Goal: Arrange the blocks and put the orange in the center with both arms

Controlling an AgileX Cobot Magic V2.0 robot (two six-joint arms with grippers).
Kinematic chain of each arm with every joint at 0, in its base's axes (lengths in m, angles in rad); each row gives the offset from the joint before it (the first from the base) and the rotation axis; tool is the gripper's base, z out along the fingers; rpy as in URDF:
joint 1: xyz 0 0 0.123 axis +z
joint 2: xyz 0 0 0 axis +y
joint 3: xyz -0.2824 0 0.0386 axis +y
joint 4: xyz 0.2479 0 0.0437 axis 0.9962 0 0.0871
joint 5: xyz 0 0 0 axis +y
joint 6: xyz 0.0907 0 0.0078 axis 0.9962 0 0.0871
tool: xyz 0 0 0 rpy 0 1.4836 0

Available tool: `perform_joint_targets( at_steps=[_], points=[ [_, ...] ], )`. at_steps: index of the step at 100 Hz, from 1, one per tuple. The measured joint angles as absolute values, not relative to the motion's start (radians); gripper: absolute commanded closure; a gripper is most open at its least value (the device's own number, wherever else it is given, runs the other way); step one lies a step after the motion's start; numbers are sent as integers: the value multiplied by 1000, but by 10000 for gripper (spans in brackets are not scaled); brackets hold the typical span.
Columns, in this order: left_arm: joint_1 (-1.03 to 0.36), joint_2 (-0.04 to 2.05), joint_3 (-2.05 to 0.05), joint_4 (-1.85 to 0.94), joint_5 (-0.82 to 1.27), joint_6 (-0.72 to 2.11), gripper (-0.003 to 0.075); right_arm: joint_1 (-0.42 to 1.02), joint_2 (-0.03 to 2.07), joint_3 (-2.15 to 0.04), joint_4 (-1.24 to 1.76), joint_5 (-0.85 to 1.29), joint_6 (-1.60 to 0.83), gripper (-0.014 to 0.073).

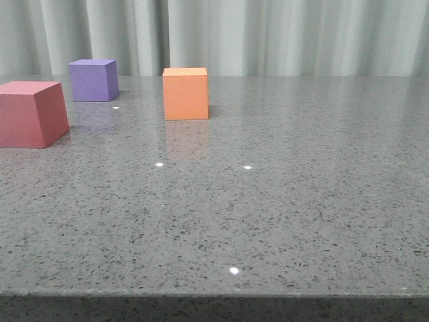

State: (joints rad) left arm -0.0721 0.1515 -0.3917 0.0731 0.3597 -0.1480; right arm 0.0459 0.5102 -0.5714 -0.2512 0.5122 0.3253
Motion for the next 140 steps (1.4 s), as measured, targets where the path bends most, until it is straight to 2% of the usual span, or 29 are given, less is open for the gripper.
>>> perform_joint_targets(
  at_steps=[38, 59, 83, 90, 97, 104, 112, 119, 125, 140],
  points=[
    [-72, 552, -738, 72, 697, -148, 739, 46, 510, -571, -251, 512, 325, 660],
    [-72, 660, -767, 72, 741, -148, 739, 46, 510, -571, -253, 512, 325, 660],
    [-72, 682, -767, 71, 771, -148, 735, 46, 510, -571, -253, 512, 325, 660],
    [-72, 682, -767, 71, 786, -148, 687, 46, 510, -571, -253, 512, 325, 660],
    [-72, 682, -767, 71, 802, -148, 573, 46, 510, -571, -253, 512, 325, 660],
    [-72, 682, -767, 71, 812, -148, 401, 46, 510, -571, -253, 512, 325, 660],
    [-72, 682, -767, 71, 822, -148, 171, 46, 510, -571, -253, 512, 325, 660],
    [-72, 682, -767, 71, 825, -148, 41, 46, 510, -571, -253, 512, 325, 660],
    [-72, 682, -767, 71, 825, -148, 8, 46, 510, -571, -253, 512, 325, 660],
    [-72, 682, -767, 53, 830, -148, 60, 46, 510, -571, -253, 512, 325, 660]
  ],
)
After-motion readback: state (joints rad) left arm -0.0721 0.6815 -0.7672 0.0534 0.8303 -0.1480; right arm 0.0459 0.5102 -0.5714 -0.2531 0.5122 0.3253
